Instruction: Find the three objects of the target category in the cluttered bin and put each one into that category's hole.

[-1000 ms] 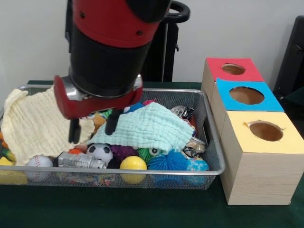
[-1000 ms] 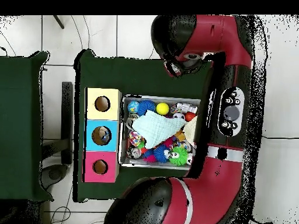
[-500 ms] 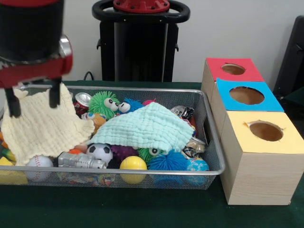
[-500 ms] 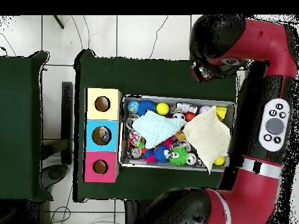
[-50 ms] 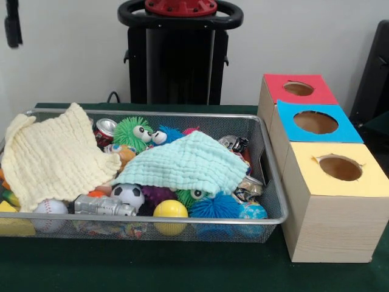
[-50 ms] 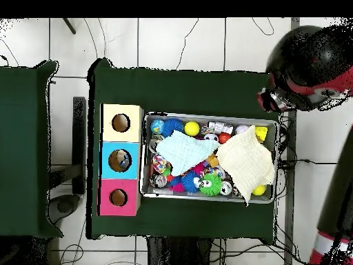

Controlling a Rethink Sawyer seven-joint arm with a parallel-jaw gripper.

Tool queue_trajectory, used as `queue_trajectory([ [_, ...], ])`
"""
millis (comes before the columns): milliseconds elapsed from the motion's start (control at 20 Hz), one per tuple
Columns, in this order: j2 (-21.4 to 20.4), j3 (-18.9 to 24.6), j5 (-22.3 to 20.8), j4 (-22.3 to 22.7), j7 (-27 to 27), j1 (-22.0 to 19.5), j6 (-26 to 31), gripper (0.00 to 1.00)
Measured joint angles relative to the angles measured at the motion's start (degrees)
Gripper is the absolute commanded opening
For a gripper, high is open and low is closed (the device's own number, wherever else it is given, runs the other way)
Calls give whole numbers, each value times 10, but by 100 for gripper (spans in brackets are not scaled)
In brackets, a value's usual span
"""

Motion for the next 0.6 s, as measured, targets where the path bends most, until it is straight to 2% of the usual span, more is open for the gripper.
queue_trajectory([
  [150, -35, -1, 12, 33, -1, -15, -18, 100],
  [250, -62, 0, 13, 63, -1, -19, -50, 100],
  [600, -85, 2, 25, 117, -1, -19, -126, 100],
])
